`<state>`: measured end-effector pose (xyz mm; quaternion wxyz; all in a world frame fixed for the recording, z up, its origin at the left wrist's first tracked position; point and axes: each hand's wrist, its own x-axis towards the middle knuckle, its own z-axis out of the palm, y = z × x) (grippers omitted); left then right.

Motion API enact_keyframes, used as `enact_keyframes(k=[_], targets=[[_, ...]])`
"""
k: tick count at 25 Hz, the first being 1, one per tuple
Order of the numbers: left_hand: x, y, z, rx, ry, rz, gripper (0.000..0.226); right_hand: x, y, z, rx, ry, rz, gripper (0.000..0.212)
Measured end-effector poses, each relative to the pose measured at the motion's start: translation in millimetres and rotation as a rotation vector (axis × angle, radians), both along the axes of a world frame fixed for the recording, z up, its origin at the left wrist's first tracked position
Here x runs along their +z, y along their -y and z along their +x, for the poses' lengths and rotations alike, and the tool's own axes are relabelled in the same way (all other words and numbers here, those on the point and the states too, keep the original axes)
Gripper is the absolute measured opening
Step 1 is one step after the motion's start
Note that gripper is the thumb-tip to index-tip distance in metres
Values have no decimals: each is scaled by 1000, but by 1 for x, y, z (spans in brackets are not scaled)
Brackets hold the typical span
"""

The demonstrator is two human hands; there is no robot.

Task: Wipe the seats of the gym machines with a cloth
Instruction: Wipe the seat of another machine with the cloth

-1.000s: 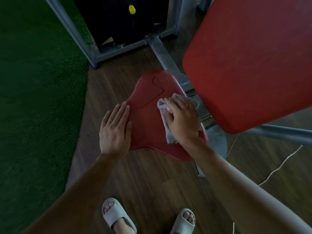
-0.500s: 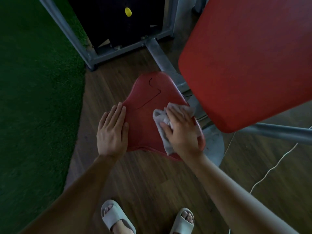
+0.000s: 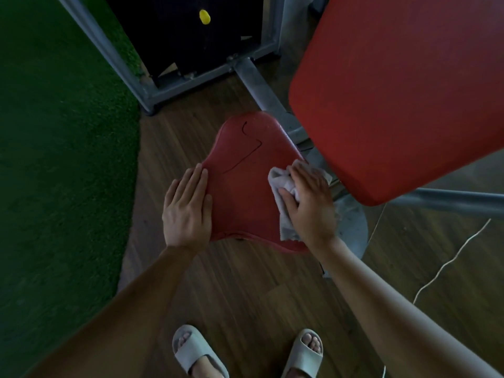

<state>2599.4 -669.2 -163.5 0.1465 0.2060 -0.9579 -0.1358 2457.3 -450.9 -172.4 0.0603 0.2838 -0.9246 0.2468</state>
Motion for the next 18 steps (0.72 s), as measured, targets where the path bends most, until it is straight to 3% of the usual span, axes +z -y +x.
enact_keyframes(k=[5,12,18], targets=[[0,0,-3,-11,-10,-3,48,16,-3,56,-18,47,3,44],[4,5,-1,-35,13,83,50,24,13,65,-136,81,103,52],[5,32,6,-241,74,228,48,27,23,90,-204,139,126,53]])
